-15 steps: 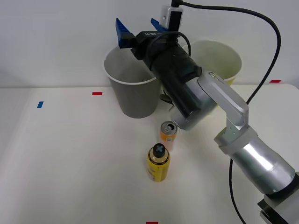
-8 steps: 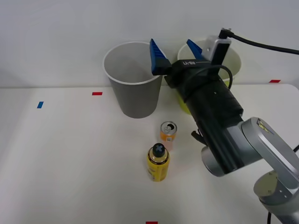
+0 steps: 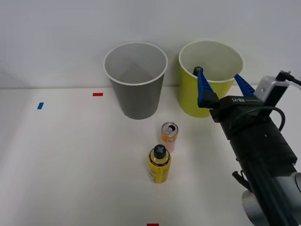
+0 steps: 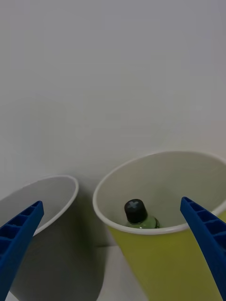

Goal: Put cans in the gray bin, plastic bottles in the light green bin

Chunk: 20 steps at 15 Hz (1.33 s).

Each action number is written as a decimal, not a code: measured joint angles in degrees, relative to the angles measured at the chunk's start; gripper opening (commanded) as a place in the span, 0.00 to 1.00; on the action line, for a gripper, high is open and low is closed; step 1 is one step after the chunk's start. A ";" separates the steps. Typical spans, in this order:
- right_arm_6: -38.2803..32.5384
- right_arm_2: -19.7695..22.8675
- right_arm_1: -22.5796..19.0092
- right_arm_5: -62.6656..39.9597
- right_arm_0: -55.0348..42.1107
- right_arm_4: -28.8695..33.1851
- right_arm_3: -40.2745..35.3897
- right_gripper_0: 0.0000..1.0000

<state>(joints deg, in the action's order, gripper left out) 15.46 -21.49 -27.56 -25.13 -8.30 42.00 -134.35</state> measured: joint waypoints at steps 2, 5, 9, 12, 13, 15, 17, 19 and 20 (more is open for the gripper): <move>0.13 2.02 -0.09 0.10 -4.08 0.01 -1.24 1.00; 0.38 4.73 0.87 1.70 -8.97 0.38 -1.61 1.00; 0.70 7.99 4.93 7.30 -15.23 1.80 -1.62 1.00; 0.44 9.67 6.98 10.56 -18.32 1.86 -1.62 1.00; 0.41 9.98 7.27 11.24 -19.13 1.59 -1.62 1.00; 0.72 10.92 7.31 13.72 -21.40 -2.62 -1.62 1.00; 1.18 11.85 6.89 17.34 -24.66 -6.97 -1.59 1.00; 1.96 12.53 6.38 20.86 -27.79 -10.89 -1.60 1.00; 2.41 12.70 6.25 22.47 -29.31 -12.78 -1.59 1.00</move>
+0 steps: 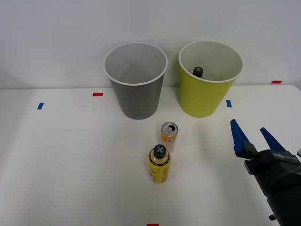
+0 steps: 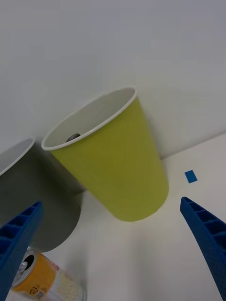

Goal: Put cans in the gray bin, plastic bottles in the light green bin

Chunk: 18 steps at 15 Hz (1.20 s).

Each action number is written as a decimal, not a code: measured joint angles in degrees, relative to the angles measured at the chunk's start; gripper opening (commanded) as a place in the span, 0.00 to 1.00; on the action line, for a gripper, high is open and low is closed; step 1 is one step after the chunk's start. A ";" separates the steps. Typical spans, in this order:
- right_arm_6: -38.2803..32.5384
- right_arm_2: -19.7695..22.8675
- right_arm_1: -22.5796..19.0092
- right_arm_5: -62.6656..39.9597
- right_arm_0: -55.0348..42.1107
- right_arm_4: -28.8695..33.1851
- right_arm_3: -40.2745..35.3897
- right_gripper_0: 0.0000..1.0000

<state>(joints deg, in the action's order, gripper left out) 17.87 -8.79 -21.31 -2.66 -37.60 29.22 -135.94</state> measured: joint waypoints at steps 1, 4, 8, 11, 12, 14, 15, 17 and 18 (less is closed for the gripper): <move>0.52 0.06 -0.08 1.49 -1.44 -1.59 0.03 1.00; 1.75 0.62 0.45 6.76 -3.44 -3.41 2.24 1.00; 3.64 2.78 4.20 17.46 -4.22 -3.79 9.20 1.00; 5.62 4.47 5.88 25.92 -6.22 -4.00 14.01 1.00; 8.42 5.14 6.56 28.13 -6.50 -4.07 15.66 1.00; 16.72 5.98 7.69 31.83 -7.04 -5.63 18.94 1.00; 20.13 6.21 8.18 33.97 -7.25 -7.06 20.98 1.00; 26.27 6.75 9.17 37.83 -7.48 -9.01 24.64 1.00; 28.30 6.98 9.66 39.49 -7.51 -9.63 26.28 1.00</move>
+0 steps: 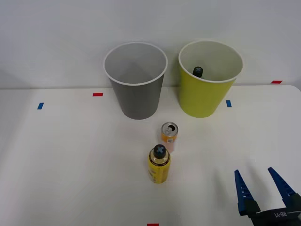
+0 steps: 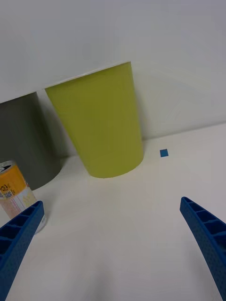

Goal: Put cans in the gray bin, plastic bottles in the light green bin

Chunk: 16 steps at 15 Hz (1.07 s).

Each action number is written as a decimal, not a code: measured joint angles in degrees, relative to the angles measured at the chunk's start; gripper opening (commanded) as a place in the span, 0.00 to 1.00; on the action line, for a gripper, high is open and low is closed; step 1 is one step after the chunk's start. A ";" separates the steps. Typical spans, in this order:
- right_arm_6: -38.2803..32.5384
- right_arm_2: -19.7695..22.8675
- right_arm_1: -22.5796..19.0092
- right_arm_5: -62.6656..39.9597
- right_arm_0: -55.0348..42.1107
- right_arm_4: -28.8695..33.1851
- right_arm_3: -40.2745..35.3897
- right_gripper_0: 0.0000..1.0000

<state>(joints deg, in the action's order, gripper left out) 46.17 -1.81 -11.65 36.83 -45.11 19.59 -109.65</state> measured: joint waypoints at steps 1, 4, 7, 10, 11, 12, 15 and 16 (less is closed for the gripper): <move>1.85 0.12 0.47 1.50 0.19 -0.56 1.65 1.00; 5.79 0.40 3.21 4.38 0.76 -0.82 4.79 1.00; 6.06 1.31 4.82 5.80 -0.91 0.10 4.97 1.00; 6.06 1.14 3.57 5.98 -1.75 0.53 4.97 1.00; 6.22 0.62 3.41 5.99 -2.22 0.56 4.97 1.00; 6.61 -0.15 3.30 5.99 -2.88 0.42 4.97 1.00; 13.48 -2.60 3.10 5.91 -4.01 -2.71 4.98 1.00; 17.79 -4.18 2.91 5.82 -4.27 -5.84 4.98 1.00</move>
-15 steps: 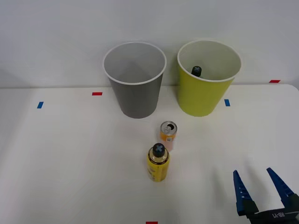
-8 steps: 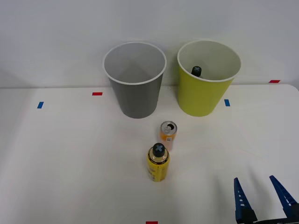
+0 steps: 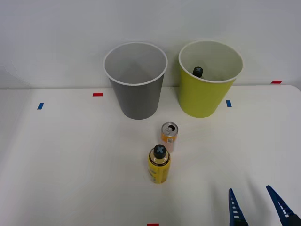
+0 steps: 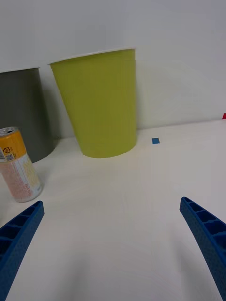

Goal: Put cans in the gray bin, plastic bottles in the light green bin

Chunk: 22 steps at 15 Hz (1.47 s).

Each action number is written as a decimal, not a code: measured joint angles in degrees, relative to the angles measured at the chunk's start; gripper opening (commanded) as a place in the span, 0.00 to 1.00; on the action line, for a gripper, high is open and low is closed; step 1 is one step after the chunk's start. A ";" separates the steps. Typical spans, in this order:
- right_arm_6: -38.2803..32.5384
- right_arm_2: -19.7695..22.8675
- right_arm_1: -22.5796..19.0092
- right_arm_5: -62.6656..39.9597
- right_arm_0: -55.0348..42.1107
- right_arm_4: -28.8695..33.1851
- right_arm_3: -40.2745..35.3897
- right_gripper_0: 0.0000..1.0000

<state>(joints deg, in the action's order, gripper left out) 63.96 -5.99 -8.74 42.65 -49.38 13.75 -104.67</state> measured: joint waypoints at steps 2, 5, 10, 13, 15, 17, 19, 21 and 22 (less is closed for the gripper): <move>9.28 -3.42 -1.10 -0.11 -0.57 -7.34 0.00 1.00; 20.70 -8.56 -5.20 -0.18 -1.40 -18.26 0.00 1.00; 26.75 -12.20 -9.67 -0.63 -2.49 -24.21 0.00 1.00; 26.93 -12.81 -10.04 -1.63 -2.72 -24.30 0.00 1.00; 27.13 -13.03 -10.06 -1.67 -2.80 -24.29 0.00 1.00; 27.17 -13.07 -10.07 -1.68 -2.82 -24.30 0.00 1.00; 27.18 -13.08 -10.07 -1.68 -2.83 -24.30 0.00 1.00; 27.18 -13.08 -10.07 -1.68 -2.83 -24.30 0.00 1.00; 27.18 -13.08 -10.07 -1.68 -2.83 -24.30 0.00 1.00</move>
<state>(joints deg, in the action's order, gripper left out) 91.14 -19.07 -18.81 40.97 -52.21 -10.55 -104.68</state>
